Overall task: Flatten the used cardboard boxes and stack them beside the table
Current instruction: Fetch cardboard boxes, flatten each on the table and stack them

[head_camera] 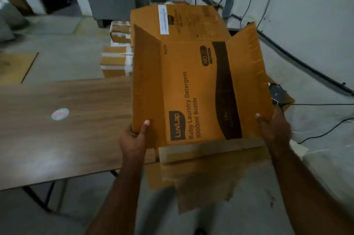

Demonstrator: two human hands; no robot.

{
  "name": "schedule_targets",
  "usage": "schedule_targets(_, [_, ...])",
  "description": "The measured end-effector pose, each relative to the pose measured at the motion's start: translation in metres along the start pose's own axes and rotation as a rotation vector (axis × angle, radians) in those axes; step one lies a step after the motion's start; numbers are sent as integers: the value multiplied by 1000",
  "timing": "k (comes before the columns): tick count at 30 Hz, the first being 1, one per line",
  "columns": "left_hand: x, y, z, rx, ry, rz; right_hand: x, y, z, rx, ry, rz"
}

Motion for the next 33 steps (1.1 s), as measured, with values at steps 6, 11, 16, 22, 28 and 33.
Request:
schedule_targets(6, [67,-1,-6,-70,-14,20,7,78,40,65,61,-164])
schedule_targets(11, [71,9,-57,-196,-6,-90,45,119,79,111,79,-315])
schedule_targets(16, [74,2,-109,-410,182,-235,82,146,122,149,-71,-473])
schedule_targets(22, [84,7,-134,-377,360,-128,110,173,157,307,-142,-635])
schedule_targets(28, [101,15,-132,-400,461,-174,125,180,173,389,-95,-639])
schedule_targets(33, [110,28,-133,-406,525,-213,121,190,186,435,-78,-670])
Point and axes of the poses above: each hand's wrist, its own y-axis towards the middle knuckle, its own x-axis out of the palm, z = x × y, the point moved 4 cm from there along y, towards the middle knuckle, and after that the axes turned 9 degrees about x, right-handed, at the moved point
